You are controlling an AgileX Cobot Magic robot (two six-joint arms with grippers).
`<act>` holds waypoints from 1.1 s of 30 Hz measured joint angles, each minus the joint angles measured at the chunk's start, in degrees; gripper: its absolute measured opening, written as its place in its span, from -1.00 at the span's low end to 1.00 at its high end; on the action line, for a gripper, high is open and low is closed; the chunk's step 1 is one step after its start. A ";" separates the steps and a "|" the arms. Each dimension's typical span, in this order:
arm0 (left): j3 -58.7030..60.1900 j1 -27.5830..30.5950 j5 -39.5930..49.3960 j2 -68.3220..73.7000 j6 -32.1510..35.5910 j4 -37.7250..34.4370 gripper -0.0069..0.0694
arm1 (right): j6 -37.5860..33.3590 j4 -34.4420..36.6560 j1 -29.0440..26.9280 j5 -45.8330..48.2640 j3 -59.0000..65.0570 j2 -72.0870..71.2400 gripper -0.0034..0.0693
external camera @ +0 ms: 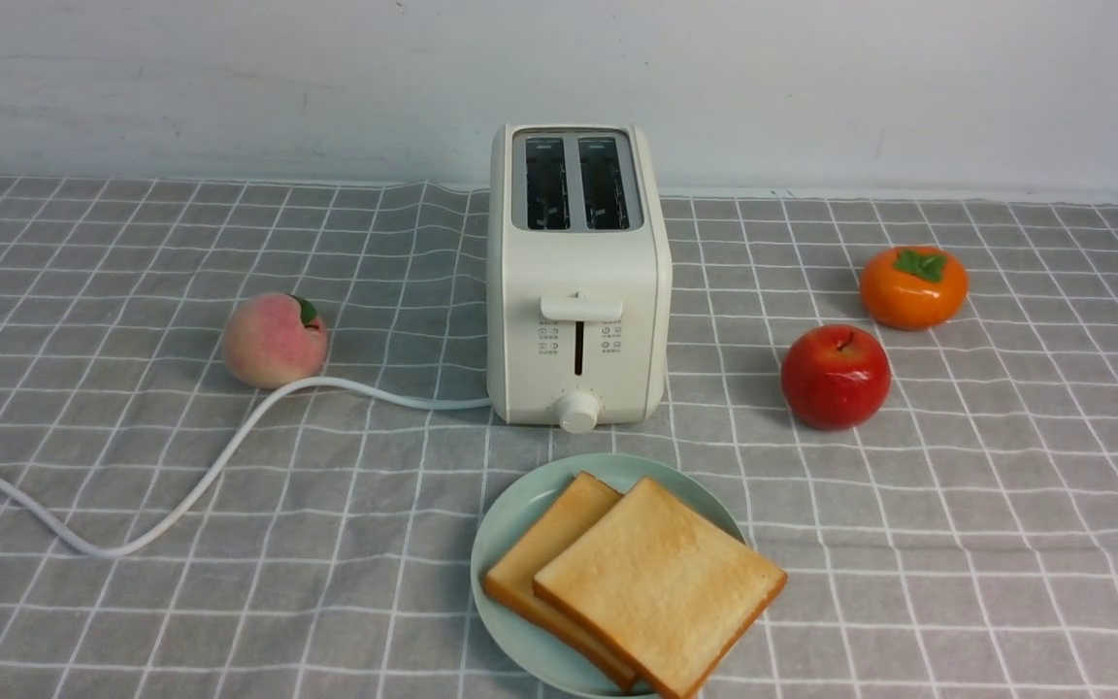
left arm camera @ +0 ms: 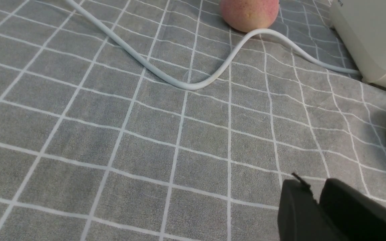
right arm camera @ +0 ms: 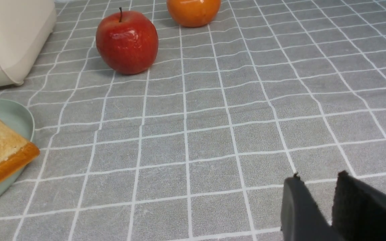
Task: Take toasted bread from bread machine on grey coffee table place on plate.
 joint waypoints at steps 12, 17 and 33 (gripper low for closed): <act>0.00 0.00 0.00 0.00 0.00 0.00 -0.53 | -0.19 0.04 0.00 0.00 0.00 0.00 -0.39; 0.00 0.00 0.00 0.00 0.00 0.00 -0.53 | -0.31 0.18 0.00 0.00 0.00 0.00 -0.38; 0.00 0.00 0.00 0.00 0.00 0.00 -0.49 | -0.38 0.23 0.00 0.00 0.00 0.00 -0.32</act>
